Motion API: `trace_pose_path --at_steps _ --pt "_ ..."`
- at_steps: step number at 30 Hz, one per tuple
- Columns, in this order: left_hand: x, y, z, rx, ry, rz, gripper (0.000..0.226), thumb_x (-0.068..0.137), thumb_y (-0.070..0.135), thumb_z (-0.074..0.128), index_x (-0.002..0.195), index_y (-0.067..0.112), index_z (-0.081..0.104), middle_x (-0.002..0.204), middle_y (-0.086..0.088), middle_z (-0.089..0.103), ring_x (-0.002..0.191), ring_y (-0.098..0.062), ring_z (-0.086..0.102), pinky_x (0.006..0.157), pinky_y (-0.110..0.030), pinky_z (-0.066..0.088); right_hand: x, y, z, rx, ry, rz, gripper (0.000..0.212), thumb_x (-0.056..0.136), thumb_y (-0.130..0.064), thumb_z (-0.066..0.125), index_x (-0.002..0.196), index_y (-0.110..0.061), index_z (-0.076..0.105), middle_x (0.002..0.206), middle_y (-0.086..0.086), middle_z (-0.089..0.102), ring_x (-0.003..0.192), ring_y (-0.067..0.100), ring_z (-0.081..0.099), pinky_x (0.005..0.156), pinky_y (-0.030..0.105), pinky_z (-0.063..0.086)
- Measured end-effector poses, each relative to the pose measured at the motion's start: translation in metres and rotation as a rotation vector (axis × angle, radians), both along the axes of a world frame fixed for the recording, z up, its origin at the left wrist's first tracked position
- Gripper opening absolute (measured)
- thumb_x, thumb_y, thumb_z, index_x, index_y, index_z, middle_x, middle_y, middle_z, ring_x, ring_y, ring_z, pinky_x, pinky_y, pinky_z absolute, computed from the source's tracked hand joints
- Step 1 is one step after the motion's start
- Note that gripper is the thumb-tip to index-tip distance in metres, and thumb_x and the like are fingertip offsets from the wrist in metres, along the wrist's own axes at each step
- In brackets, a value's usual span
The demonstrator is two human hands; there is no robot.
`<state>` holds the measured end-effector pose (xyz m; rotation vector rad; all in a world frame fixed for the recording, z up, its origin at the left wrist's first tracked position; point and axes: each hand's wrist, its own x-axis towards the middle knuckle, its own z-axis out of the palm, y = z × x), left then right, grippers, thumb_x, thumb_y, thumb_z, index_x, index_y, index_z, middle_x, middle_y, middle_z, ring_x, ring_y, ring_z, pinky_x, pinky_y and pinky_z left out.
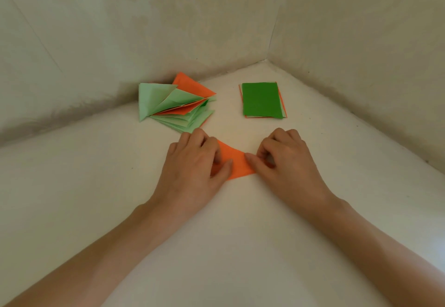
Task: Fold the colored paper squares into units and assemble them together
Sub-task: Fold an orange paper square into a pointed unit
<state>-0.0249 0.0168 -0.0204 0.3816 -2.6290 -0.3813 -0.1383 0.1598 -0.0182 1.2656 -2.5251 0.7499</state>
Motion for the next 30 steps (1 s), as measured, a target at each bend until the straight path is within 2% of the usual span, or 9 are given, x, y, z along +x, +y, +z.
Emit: trace_pose_path --at_steps 3,5,9,13,17,19,21,25,30 --pt "0.0 -0.001 0.0 0.054 -0.076 -0.026 0.055 0.079 0.05 0.031 0.115 0.018 0.058 0.114 -0.005 0.052 0.105 -0.025 0.047 0.082 -0.033 0.034 0.001 0.0 0.001 -0.002 -0.015 -0.006 0.025 0.079 -0.037 0.055 0.063 -0.02 0.049 0.073 -0.004 0.041 0.074 0.018 0.037 0.067 0.032 0.032" --pt "0.0 -0.003 0.0 0.07 -0.113 -0.07 0.065 0.079 0.052 0.024 0.129 0.022 0.053 0.131 -0.001 0.047 0.119 -0.018 0.037 0.091 -0.029 0.025 0.002 0.0 0.002 0.005 -0.031 -0.005 0.024 0.08 -0.038 0.054 0.064 -0.021 0.047 0.074 -0.004 0.042 0.075 0.018 0.037 0.067 0.032 0.033" --pt "-0.002 -0.004 0.003 0.181 -0.075 -0.107 0.038 0.079 0.041 0.043 0.11 0.024 0.056 0.121 0.006 0.049 0.109 -0.009 0.035 0.081 -0.019 0.017 0.001 0.0 0.004 0.016 -0.046 0.008 0.024 0.08 -0.039 0.053 0.065 -0.022 0.046 0.075 -0.004 0.042 0.077 0.018 0.037 0.068 0.032 0.033" --pt "-0.001 -0.001 0.009 0.37 -0.019 -0.202 0.012 0.087 0.026 0.06 0.096 0.023 0.052 0.096 0.009 0.056 0.09 -0.003 0.047 0.081 -0.021 0.035 0.003 0.002 0.005 0.021 -0.074 0.063 0.025 0.082 -0.039 0.053 0.068 -0.018 0.05 0.075 -0.002 0.045 0.076 0.019 0.039 0.068 0.03 0.033" --pt "0.002 0.001 0.016 0.591 0.098 -0.219 0.026 0.087 0.013 0.064 0.093 0.035 0.052 0.09 0.023 0.059 0.085 0.005 0.053 0.071 -0.006 0.036 0.004 0.005 0.01 -0.038 -0.21 0.109 0.022 0.088 -0.034 0.06 0.076 -0.015 0.056 0.08 -0.001 0.052 0.08 0.016 0.042 0.07 0.018 0.032" --pt "0.0 0.0 0.018 0.709 0.167 -0.23 0.026 0.085 0.018 0.064 0.096 0.04 0.057 0.091 0.031 0.06 0.084 0.007 0.055 0.073 -0.008 0.037 0.003 0.008 0.016 -0.134 -0.425 0.089 0.012 0.087 -0.03 0.064 0.087 -0.02 0.058 0.087 -0.009 0.057 0.084 0.005 0.046 0.073 0.009 0.034" --pt "-0.001 -0.001 0.019 0.853 0.217 -0.255 0.022 0.081 0.02 0.063 0.096 0.037 0.062 0.091 0.027 0.064 0.081 0.005 0.057 0.072 -0.012 0.04 0.002 0.009 0.022 -0.255 -0.656 0.087 0.014 0.085 -0.028 0.065 0.097 -0.026 0.06 0.089 -0.014 0.06 0.081 -0.001 0.053 0.073 0.012 0.039" --pt "0.002 0.002 0.02 0.992 0.279 -0.277 0.019 0.08 0.019 0.064 0.094 0.033 0.065 0.088 0.021 0.067 0.076 0.004 0.057 0.067 -0.01 0.041 0.005 0.011 0.036 -0.416 -1.032 0.224 0.012 0.084 -0.016 0.061 0.094 -0.01 0.064 0.064 -0.001 0.063 0.054 0.008 0.054 0.05 0.019 0.043" --pt "0.005 0.004 0.023 1.024 0.317 -0.312 0.02 0.08 0.016 0.064 0.094 0.031 0.064 0.086 0.021 0.066 0.072 0.003 0.057 0.064 -0.011 0.043 0.011 0.011 0.04 -0.427 -1.014 0.27 0.005 0.084 -0.008 0.061 0.082 -0.003 0.063 0.062 0.001 0.064 0.053 0.012 0.057 0.047 0.022 0.045"
